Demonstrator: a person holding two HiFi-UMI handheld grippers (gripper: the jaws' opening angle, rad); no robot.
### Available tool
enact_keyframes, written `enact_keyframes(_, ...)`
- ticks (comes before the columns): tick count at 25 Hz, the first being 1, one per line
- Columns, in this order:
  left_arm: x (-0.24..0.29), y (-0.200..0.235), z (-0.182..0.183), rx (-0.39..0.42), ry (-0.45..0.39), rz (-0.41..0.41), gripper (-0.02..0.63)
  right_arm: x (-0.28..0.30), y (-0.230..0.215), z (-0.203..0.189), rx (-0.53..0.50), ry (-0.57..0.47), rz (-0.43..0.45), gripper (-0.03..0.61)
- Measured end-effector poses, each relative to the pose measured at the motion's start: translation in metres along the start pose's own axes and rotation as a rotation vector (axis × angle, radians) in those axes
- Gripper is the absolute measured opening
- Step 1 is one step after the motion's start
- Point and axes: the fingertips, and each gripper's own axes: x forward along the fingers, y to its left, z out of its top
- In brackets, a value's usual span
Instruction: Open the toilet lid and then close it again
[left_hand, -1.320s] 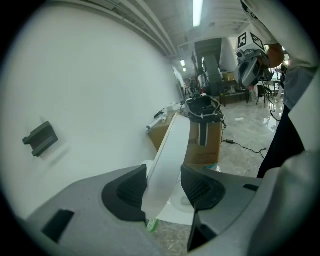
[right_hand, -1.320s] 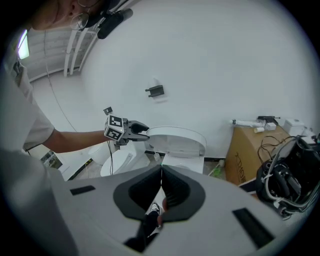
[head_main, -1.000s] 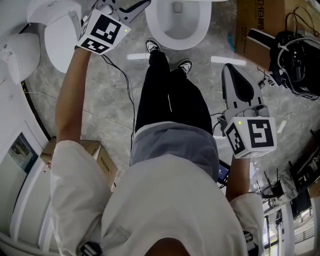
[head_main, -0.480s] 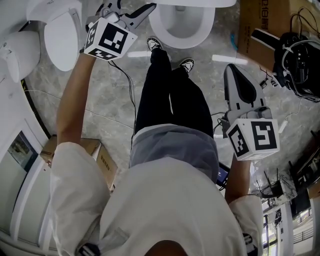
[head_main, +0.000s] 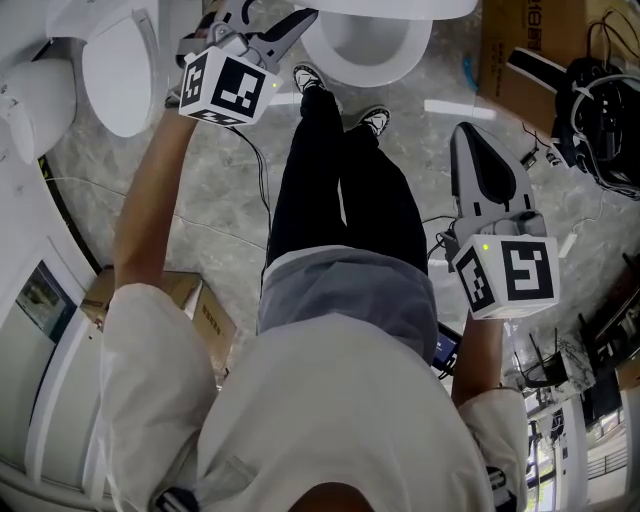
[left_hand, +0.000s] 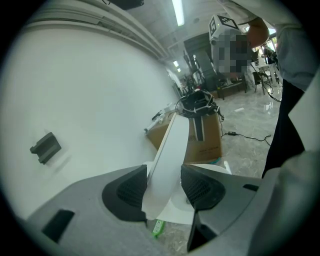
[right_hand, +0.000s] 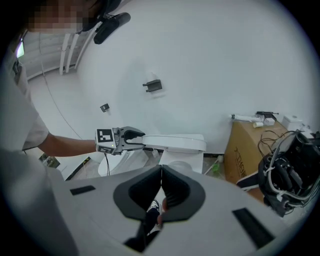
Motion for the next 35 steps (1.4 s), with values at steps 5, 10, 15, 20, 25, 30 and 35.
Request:
enact_keyframes(5, 0.004, -0.013, -0.005, 0.027, 0.011, -0.007, 0.195, 0.004, 0.002, -0.004, -0.007, 0.01, 0.016, 0.011)
enact_keyframes(10, 0.004, -0.027, -0.009, 0.053, 0.015, 0.005, 0.195, 0.005, 0.0, -0.008, 0.002, 0.008, 0.015, 0.011)
enact_keyframes(15, 0.005, -0.042, -0.014, 0.065, 0.025, 0.012, 0.195, 0.006, 0.001, -0.014, -0.002, 0.022, 0.022, 0.011)
enact_keyframes(20, 0.005, -0.056, -0.019, 0.087, 0.033, 0.023, 0.195, 0.008, 0.001, -0.017, -0.004, 0.026, 0.026, 0.011)
enact_keyframes(25, 0.007, -0.074, -0.027, 0.12, 0.045, 0.018, 0.195, 0.01, 0.003, -0.022, -0.001, 0.033, 0.03, 0.011)
enact_keyframes(30, 0.011, -0.088, -0.034, 0.141, 0.058, 0.016, 0.195, 0.014, 0.005, -0.029, -0.001, 0.045, 0.043, 0.011)
enact_keyframes(35, 0.012, -0.102, -0.04, 0.164, 0.071, 0.017, 0.195, 0.014, 0.006, -0.034, 0.001, 0.056, 0.047, 0.011)
